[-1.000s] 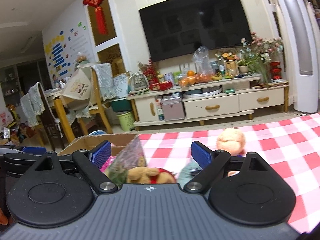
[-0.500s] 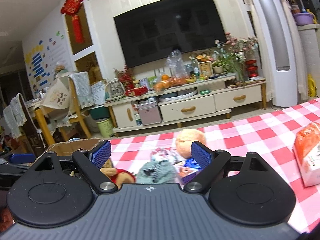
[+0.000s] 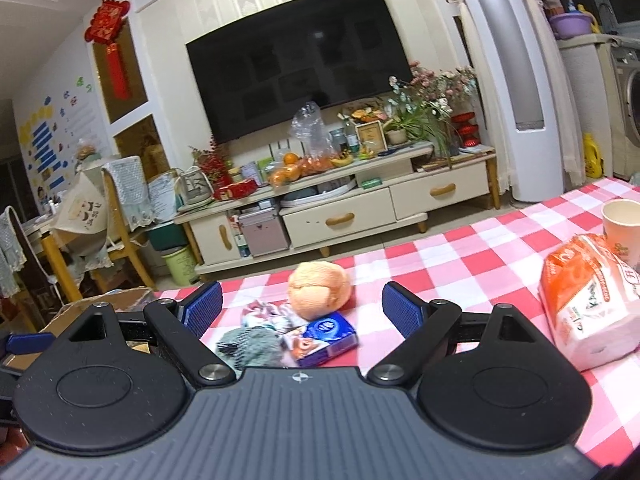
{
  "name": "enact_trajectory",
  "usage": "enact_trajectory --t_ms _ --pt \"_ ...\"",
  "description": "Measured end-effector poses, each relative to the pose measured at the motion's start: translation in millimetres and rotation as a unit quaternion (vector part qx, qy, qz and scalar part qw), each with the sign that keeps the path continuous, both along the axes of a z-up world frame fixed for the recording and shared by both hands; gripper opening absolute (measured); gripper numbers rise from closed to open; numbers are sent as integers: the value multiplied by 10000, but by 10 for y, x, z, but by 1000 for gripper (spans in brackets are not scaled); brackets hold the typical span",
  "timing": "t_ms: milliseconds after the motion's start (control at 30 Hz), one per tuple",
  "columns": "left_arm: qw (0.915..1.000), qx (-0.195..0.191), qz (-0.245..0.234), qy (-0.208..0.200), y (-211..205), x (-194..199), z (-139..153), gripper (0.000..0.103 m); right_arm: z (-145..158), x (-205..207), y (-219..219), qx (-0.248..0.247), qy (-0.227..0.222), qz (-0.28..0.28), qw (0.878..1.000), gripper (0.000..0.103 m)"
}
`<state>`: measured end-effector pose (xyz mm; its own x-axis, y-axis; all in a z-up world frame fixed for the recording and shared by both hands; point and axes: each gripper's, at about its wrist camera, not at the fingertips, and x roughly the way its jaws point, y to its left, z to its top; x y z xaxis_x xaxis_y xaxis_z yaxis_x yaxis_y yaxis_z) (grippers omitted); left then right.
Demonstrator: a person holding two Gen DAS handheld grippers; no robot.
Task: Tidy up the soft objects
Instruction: 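Move both tools back to the table, right tool toward the brown fuzzy ring plush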
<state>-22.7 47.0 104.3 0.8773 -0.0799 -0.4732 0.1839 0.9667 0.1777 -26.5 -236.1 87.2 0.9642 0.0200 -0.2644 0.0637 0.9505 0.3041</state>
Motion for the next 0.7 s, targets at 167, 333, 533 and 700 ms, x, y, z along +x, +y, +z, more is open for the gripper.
enact_trajectory --t_ms 167,333,533,700 --pt "9998 57 -156 106 -86 -59 -74 102 -115 25 9 -72 272 -98 9996 103" --pt "9988 81 -379 304 -150 -216 -182 102 -264 87 90 -275 731 80 9969 103" --pt "9984 8 -247 510 -155 -424 -318 102 -416 175 247 -811 1174 409 9889 103" --pt "9979 -254 65 591 -99 -505 -399 102 -566 230 246 -1020 1450 606 9823 103"
